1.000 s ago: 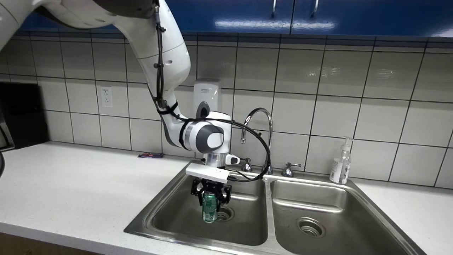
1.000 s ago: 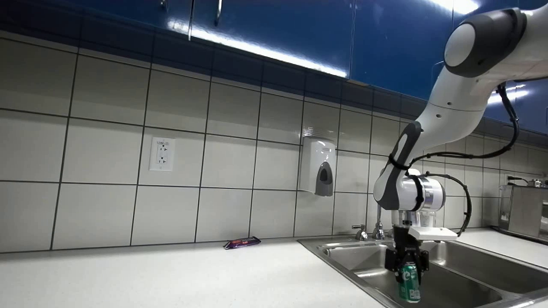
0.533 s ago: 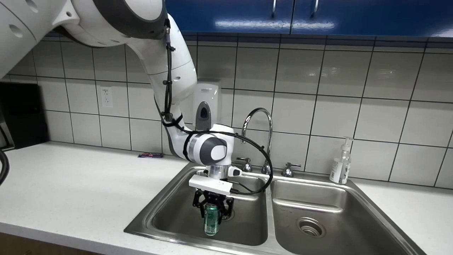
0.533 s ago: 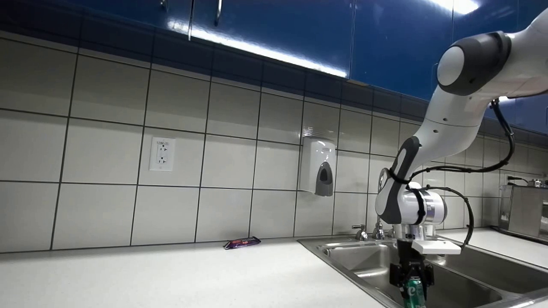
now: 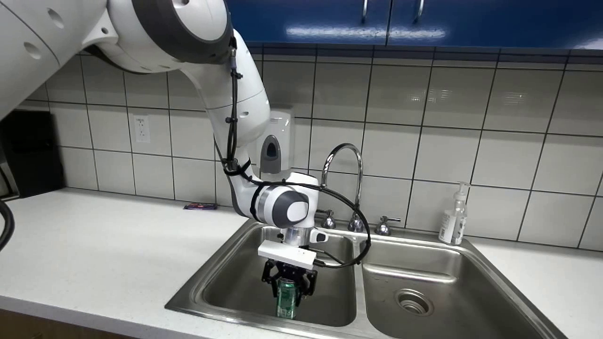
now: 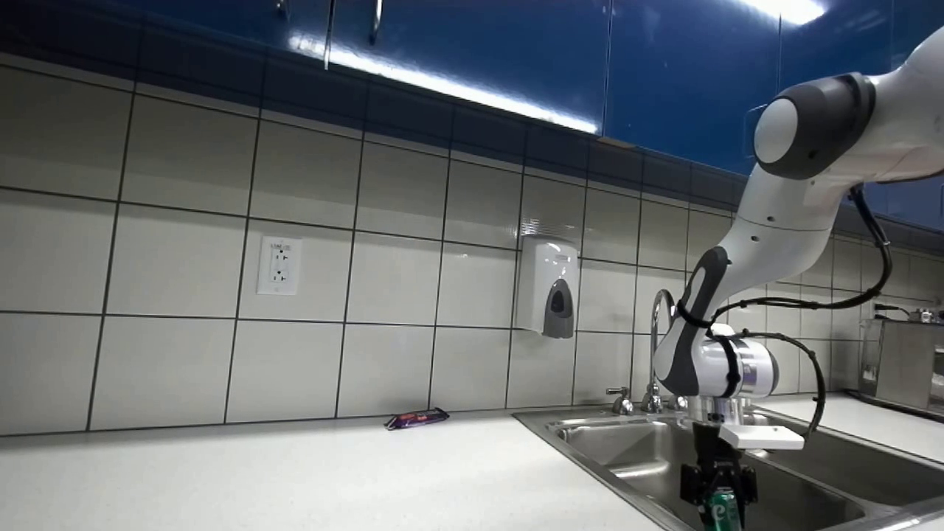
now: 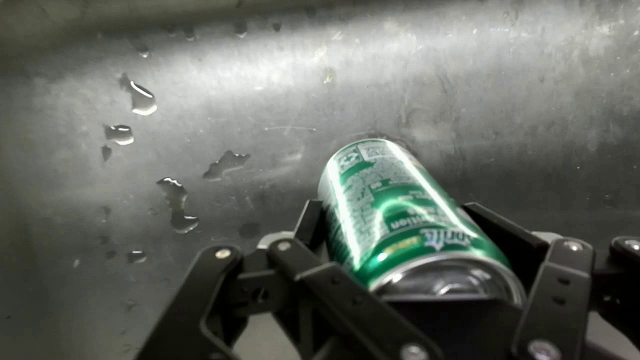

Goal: Put the green can in the left sink

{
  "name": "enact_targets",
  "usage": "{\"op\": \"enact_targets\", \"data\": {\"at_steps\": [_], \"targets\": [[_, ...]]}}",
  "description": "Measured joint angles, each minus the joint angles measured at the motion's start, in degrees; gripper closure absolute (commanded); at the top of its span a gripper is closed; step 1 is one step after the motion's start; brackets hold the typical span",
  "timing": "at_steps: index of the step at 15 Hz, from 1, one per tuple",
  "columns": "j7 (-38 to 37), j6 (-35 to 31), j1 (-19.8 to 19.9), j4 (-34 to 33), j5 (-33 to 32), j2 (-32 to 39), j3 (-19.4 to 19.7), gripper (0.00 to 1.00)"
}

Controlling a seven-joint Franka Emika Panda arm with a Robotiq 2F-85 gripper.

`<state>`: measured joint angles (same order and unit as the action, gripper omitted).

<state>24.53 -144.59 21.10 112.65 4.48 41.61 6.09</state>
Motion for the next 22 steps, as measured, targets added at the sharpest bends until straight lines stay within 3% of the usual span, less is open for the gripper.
{"op": "enact_targets", "data": {"at_steps": [7,8,10,22], "targets": [[0.83,-0.02,1.01,-0.52,0.00,0.34,-0.69,0.55],[0.83,-0.02,1.01,-0.52,0.00,0.34,-0.72,0.07],[0.83,-0.02,1.01,-0.54,0.00,0.33,-0.81,0.01],[0.83,-0.02,0.98,-1.50,0.00,-1.10,-1.98,0.00]]}}
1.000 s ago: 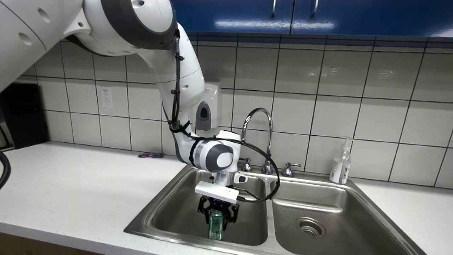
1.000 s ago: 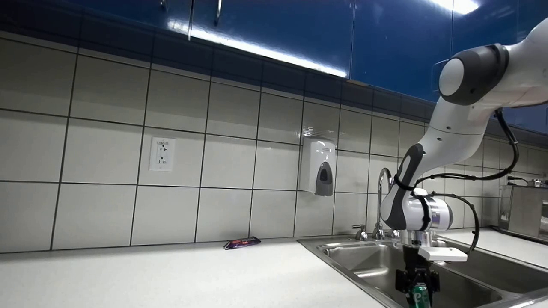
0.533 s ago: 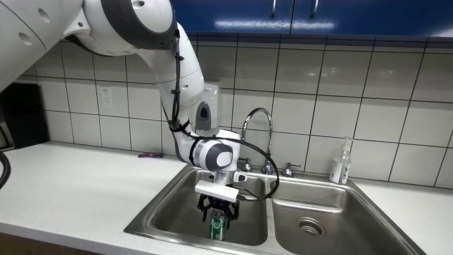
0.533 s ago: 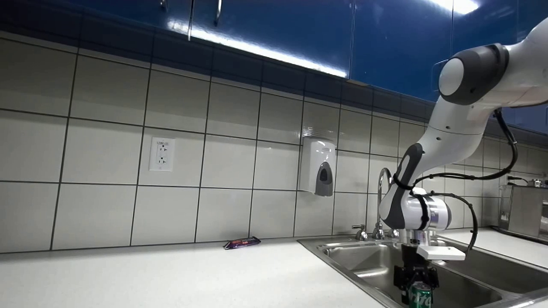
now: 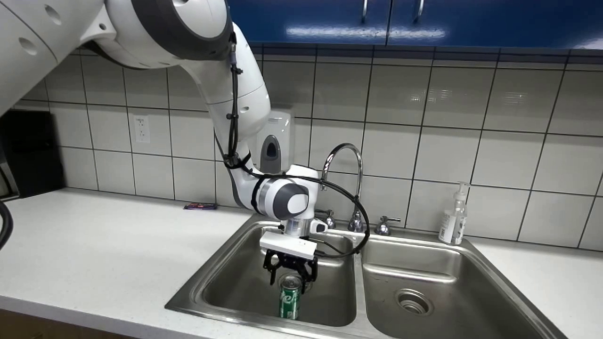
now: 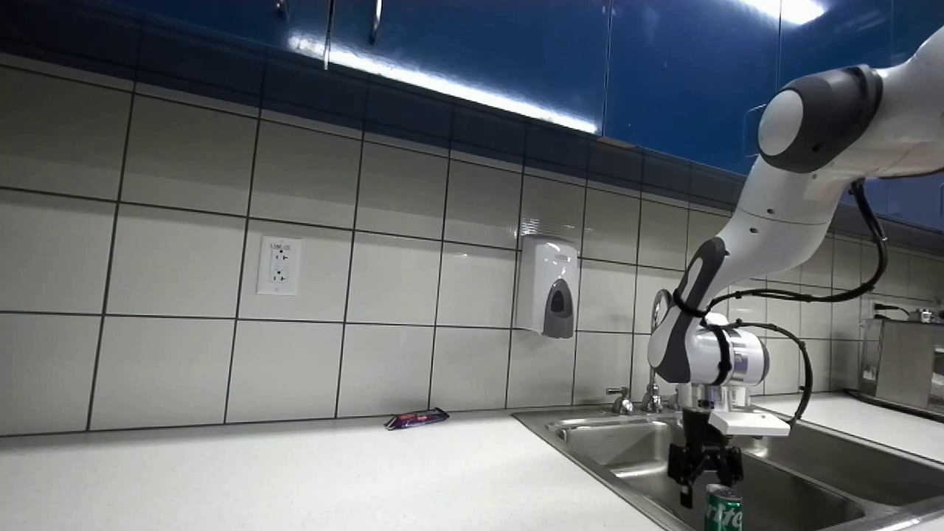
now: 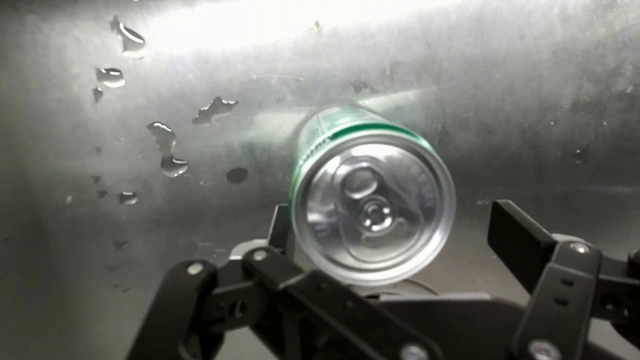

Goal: Put the green can in the left sink

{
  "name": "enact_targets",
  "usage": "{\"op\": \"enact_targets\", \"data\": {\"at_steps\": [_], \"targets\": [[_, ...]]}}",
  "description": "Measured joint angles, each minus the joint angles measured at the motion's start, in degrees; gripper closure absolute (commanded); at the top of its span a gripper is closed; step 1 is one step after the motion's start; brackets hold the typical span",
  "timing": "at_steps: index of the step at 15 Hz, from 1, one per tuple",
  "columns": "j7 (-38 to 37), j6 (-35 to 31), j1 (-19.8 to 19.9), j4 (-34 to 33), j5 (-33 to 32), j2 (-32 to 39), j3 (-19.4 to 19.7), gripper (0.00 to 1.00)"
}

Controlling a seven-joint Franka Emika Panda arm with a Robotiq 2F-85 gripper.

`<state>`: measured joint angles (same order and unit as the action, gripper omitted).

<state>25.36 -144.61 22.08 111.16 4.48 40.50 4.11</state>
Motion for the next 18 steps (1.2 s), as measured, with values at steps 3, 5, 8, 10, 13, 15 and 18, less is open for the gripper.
{"op": "enact_targets", "data": {"at_steps": [3,5,8,10,13,15,18], "targets": [[0.00,0.00,-0.01,-0.04,0.00,-2.14,-0.77,0.00],[0.00,0.00,-0.01,-0.02,0.02,-3.81,-1.22,0.00],[0.00,0.00,-0.02,0.22,0.07,-6.34,-1.86,0.00],[0.00,0.13,-0.10,0.88,0.24,-8.25,-2.33,0.00],[0.00,0.48,-0.70,2.85,0.40,-11.48,-2.69,0.00],[0.00,0.57,-1.44,5.06,0.44,-13.88,-2.78,0.00],[0.00,0.58,-3.27,9.67,0.44,-18.15,-2.93,0.00]]}}
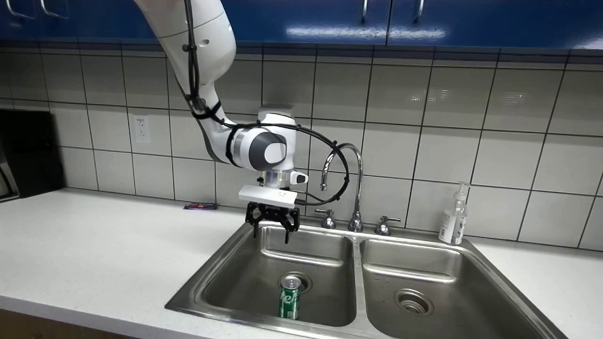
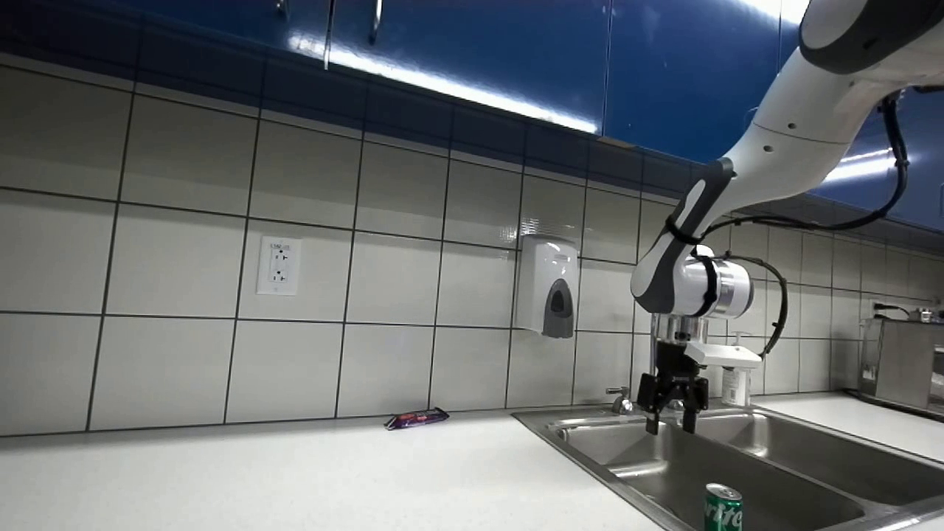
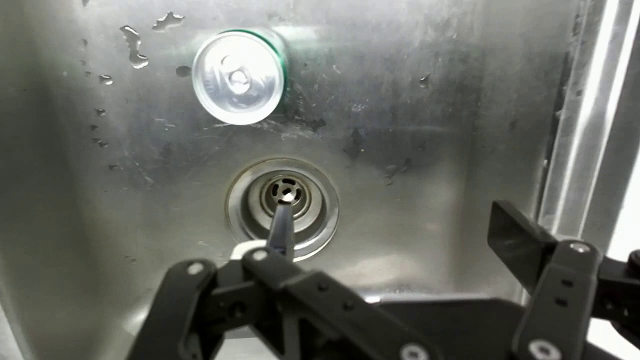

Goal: Put the green can in the left sink

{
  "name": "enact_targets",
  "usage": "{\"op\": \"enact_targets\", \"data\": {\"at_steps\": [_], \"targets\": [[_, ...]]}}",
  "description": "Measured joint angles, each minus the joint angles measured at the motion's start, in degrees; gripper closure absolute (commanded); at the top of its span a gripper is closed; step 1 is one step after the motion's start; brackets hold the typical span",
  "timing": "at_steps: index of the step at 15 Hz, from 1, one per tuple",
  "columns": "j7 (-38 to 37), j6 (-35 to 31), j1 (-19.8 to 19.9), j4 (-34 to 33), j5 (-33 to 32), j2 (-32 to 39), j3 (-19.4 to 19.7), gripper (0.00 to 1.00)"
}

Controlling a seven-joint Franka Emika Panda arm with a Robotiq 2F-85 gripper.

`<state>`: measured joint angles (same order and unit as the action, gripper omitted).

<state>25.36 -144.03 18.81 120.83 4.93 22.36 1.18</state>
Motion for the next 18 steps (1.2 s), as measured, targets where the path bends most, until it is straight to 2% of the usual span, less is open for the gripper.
{"op": "enact_targets", "data": {"at_steps": [10,18], "targets": [[-0.06,0.13,-8.32,17.29,0.60,-17.30,-0.61,0.00],[-2.61,3.40,-13.90,30.21,0.03,-32.80,-0.45,0.00]]}}
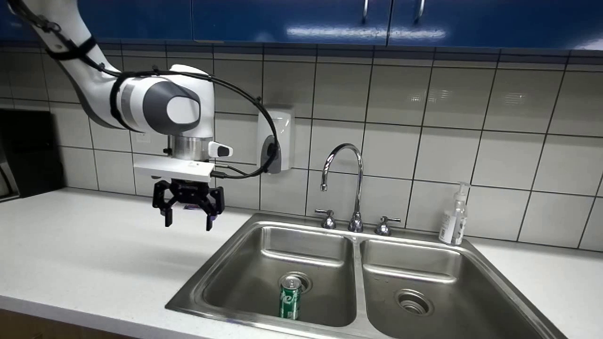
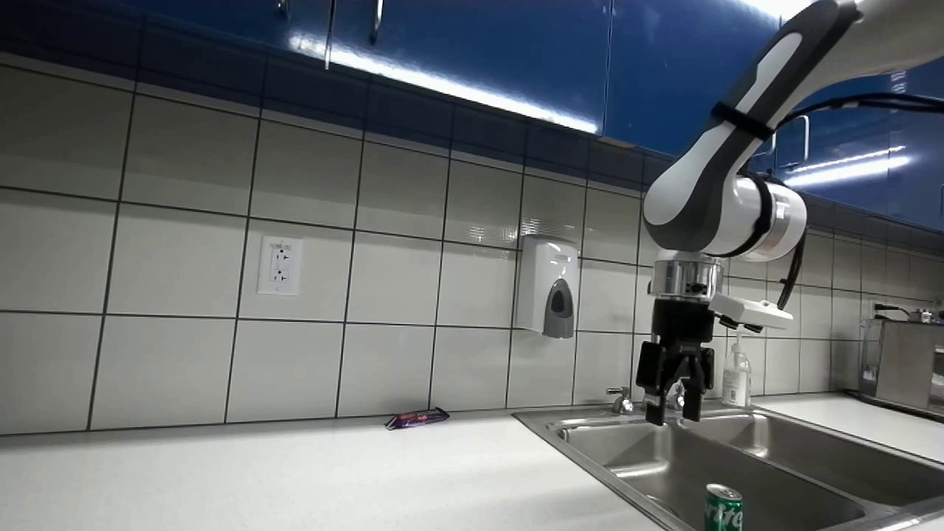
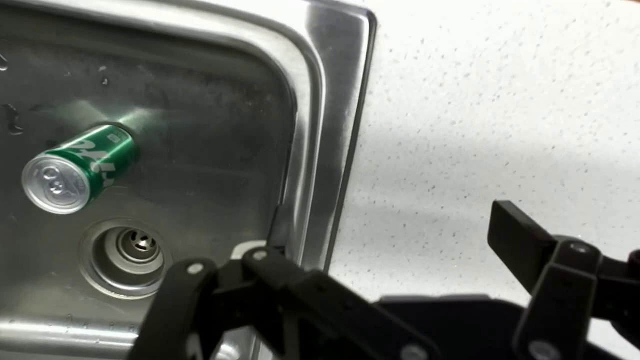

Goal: Put the green can in the left sink

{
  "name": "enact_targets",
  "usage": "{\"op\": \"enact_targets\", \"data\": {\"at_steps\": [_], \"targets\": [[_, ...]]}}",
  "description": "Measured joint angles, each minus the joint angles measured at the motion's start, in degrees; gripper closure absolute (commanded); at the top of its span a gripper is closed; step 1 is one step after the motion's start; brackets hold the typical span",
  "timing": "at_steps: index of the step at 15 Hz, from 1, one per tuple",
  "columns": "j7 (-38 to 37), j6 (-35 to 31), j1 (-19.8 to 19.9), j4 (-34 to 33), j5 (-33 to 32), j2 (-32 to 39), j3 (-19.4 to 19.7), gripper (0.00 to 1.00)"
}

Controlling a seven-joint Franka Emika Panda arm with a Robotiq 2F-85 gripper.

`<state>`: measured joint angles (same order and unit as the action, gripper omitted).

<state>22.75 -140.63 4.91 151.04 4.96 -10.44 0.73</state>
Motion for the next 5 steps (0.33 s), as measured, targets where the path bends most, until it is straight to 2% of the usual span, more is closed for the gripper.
{"op": "enact_targets", "data": {"at_steps": [2,5], "targets": [[-1.06,1.03,-1.16,2.18,-0.55,-2.74,0.15,0.00],[-1.06,0.89,-1.64,2.00,-0.55,-2.20,0.92,0.00]]}}
